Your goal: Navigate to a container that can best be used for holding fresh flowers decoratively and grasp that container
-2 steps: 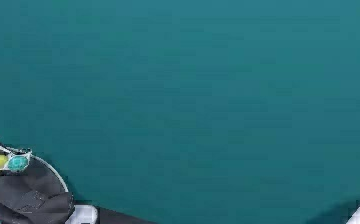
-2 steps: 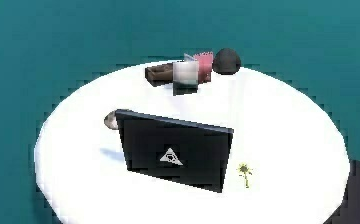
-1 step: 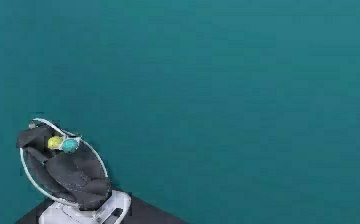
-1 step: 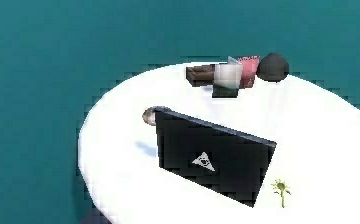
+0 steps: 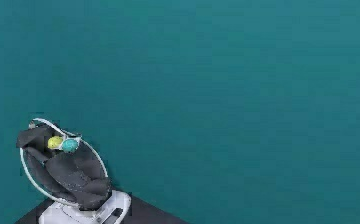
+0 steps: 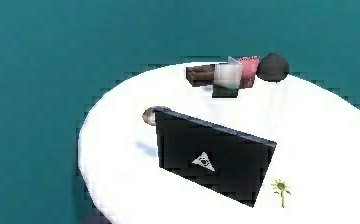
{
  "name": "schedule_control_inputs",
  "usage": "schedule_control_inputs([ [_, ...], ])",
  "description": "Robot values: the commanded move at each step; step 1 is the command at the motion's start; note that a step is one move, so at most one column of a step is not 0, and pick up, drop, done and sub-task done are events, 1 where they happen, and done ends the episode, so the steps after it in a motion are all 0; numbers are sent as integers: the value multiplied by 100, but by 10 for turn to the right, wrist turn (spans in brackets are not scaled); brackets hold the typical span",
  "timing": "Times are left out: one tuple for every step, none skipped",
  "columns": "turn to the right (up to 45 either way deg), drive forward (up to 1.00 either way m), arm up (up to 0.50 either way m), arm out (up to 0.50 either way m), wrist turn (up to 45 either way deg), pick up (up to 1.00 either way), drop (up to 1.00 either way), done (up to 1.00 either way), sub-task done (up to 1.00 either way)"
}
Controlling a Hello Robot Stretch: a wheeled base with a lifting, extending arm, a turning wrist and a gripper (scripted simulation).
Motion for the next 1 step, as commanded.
schedule_control_inputs([
  [0, 0, 38, 0, 0, 0, 0, 0, 0],
])
